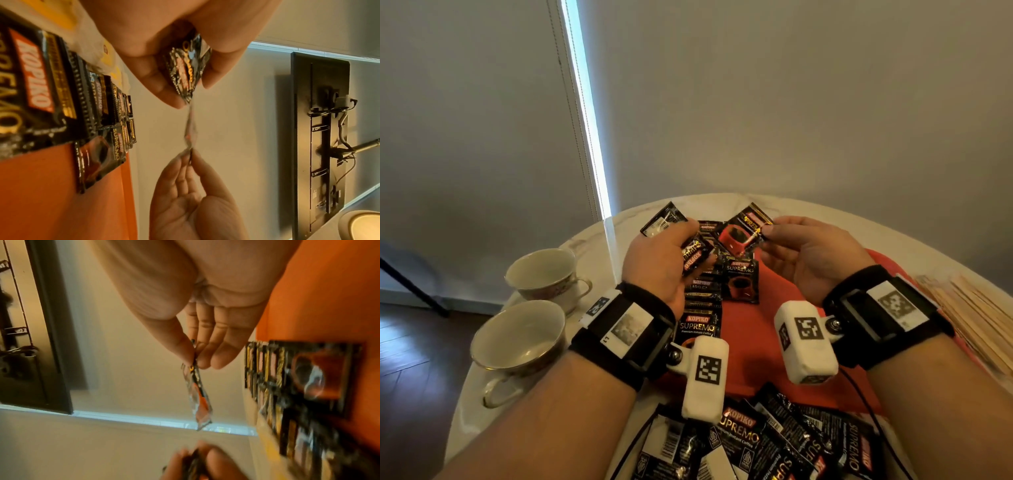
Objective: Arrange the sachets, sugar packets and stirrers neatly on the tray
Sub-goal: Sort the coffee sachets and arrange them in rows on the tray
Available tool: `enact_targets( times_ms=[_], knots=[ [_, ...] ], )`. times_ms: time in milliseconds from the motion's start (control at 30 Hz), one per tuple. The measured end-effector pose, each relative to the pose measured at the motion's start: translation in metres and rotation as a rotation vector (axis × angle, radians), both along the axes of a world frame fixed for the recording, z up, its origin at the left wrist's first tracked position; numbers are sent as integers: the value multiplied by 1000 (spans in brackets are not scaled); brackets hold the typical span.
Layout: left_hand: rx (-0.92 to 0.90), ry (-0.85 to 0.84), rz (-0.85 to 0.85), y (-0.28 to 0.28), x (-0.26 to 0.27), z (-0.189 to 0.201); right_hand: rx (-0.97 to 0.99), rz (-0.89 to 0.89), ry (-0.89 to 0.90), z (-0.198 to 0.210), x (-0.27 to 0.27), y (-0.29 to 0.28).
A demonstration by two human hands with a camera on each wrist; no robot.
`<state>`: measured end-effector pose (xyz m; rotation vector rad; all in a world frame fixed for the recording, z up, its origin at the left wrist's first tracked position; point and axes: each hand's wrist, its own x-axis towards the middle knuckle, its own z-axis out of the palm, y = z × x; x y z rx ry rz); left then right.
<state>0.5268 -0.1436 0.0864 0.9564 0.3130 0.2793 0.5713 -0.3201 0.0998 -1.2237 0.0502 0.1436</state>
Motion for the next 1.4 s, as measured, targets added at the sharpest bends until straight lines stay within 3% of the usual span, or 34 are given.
enact_targets(
  times_ms=[200,300,600,967,1133,1333,1400],
  knots=[
    [19,46,3,3,-4,6,-397,78,261,-25,7,-15],
    [35,40,-10,1,-8,7,-557,57,199,-31,10,-17],
    [-2,112,-14,4,-10,12,-665,90,123,-27,16,-6],
    [9,132,-43,4,-9,10,-557,97,108,-30,17,-3],
    [63,94,-60,0,-5,5,-407,80,61,-18,7,-7],
    [121,1,-101,-5,-4,0,-237,350,-25,0,-22,2],
    [151,-28,-130,-7,-6,0,-236,312,-62,-3,-27,10]
  ],
)
